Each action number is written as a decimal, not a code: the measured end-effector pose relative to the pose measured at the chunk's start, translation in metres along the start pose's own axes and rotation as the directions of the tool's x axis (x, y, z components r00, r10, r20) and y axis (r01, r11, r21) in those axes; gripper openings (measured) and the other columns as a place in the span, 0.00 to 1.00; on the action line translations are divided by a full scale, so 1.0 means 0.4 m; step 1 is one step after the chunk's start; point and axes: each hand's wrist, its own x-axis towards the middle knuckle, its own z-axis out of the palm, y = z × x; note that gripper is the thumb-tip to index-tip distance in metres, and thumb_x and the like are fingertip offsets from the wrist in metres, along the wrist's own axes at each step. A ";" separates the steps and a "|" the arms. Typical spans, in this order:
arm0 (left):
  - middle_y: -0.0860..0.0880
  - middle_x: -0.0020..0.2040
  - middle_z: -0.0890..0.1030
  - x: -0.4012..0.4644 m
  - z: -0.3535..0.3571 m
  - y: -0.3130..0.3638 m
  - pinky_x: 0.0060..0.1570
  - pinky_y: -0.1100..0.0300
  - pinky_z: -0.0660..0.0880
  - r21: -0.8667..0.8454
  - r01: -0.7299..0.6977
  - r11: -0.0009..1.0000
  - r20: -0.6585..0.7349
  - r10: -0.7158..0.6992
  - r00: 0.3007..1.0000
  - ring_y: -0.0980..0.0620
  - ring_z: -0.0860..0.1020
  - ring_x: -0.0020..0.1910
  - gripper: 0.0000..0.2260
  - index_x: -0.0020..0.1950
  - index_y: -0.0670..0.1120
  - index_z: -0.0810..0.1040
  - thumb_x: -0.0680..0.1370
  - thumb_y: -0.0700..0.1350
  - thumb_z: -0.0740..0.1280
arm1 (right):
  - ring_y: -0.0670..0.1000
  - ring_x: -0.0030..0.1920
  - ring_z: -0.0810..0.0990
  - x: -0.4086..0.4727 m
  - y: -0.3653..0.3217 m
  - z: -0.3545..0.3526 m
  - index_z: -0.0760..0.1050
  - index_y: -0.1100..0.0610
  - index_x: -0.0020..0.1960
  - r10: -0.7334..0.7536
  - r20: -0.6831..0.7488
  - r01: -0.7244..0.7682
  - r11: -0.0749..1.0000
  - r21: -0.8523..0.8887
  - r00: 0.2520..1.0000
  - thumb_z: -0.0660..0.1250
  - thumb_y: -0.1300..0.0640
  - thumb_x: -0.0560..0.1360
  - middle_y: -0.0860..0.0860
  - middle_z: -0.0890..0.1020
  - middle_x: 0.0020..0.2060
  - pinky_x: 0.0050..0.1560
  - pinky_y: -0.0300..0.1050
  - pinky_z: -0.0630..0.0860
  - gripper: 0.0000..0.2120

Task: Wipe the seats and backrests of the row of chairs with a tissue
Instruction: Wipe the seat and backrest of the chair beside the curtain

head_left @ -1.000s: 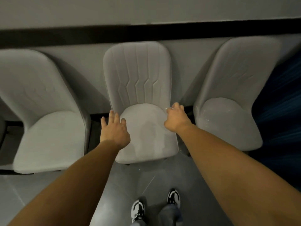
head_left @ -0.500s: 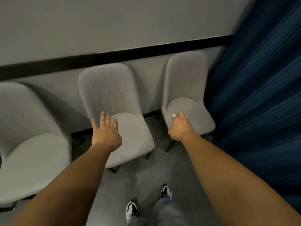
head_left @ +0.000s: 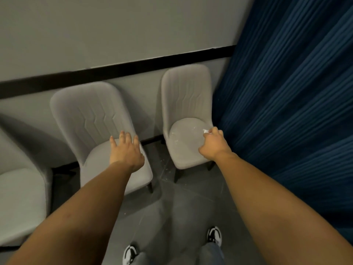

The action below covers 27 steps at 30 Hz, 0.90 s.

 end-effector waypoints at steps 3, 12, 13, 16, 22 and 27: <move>0.41 0.79 0.54 0.034 -0.026 0.164 0.73 0.35 0.46 -0.036 0.042 0.998 0.003 -0.042 0.999 0.40 0.46 0.78 0.33 0.80 0.45 0.50 0.79 0.57 0.55 | 0.57 0.68 0.62 0.062 0.137 -0.042 0.69 0.61 0.72 -0.052 -0.005 0.052 0.999 -0.015 0.999 0.65 0.54 0.75 0.56 0.64 0.67 0.70 0.50 0.67 0.27; 0.42 0.79 0.53 0.084 -0.174 0.587 0.73 0.37 0.47 0.018 -0.075 0.997 -0.098 0.076 0.992 0.41 0.43 0.78 0.34 0.80 0.47 0.50 0.78 0.60 0.54 | 0.57 0.67 0.63 0.193 0.394 -0.119 0.68 0.62 0.72 -0.170 0.055 0.169 0.985 0.019 0.984 0.66 0.54 0.75 0.56 0.64 0.68 0.67 0.50 0.69 0.27; 0.42 0.79 0.53 0.095 -0.191 0.598 0.74 0.37 0.47 0.005 -0.056 0.998 -0.112 0.056 0.992 0.41 0.44 0.78 0.33 0.80 0.47 0.51 0.78 0.60 0.54 | 0.57 0.67 0.63 0.208 0.405 -0.123 0.69 0.62 0.72 -0.173 0.061 0.171 0.985 0.030 0.983 0.66 0.54 0.75 0.56 0.64 0.67 0.67 0.50 0.70 0.27; 0.42 0.79 0.54 0.136 -0.220 0.606 0.74 0.38 0.48 -0.004 -0.042 0.999 -0.119 0.041 0.992 0.41 0.46 0.78 0.33 0.79 0.47 0.51 0.78 0.59 0.54 | 0.57 0.66 0.64 0.253 0.427 -0.136 0.71 0.63 0.69 -0.174 0.042 0.172 0.983 0.061 0.984 0.66 0.54 0.74 0.56 0.65 0.66 0.65 0.51 0.71 0.25; 0.42 0.73 0.65 0.205 -0.167 0.575 0.70 0.42 0.60 -0.072 0.051 0.996 -0.022 -0.053 0.998 0.41 0.60 0.73 0.33 0.77 0.46 0.57 0.76 0.60 0.57 | 0.57 0.65 0.64 0.323 0.455 -0.144 0.72 0.63 0.68 -0.157 0.073 0.157 0.988 0.010 0.985 0.65 0.54 0.74 0.56 0.65 0.66 0.65 0.52 0.72 0.24; 0.44 0.70 0.68 0.285 -0.112 0.538 0.66 0.45 0.66 -0.142 0.090 0.986 0.034 -0.086 0.996 0.42 0.65 0.69 0.29 0.74 0.47 0.62 0.76 0.58 0.59 | 0.57 0.64 0.64 0.404 0.458 -0.157 0.74 0.63 0.65 -0.122 0.080 0.125 0.991 -0.040 0.989 0.65 0.56 0.74 0.55 0.66 0.65 0.64 0.53 0.73 0.21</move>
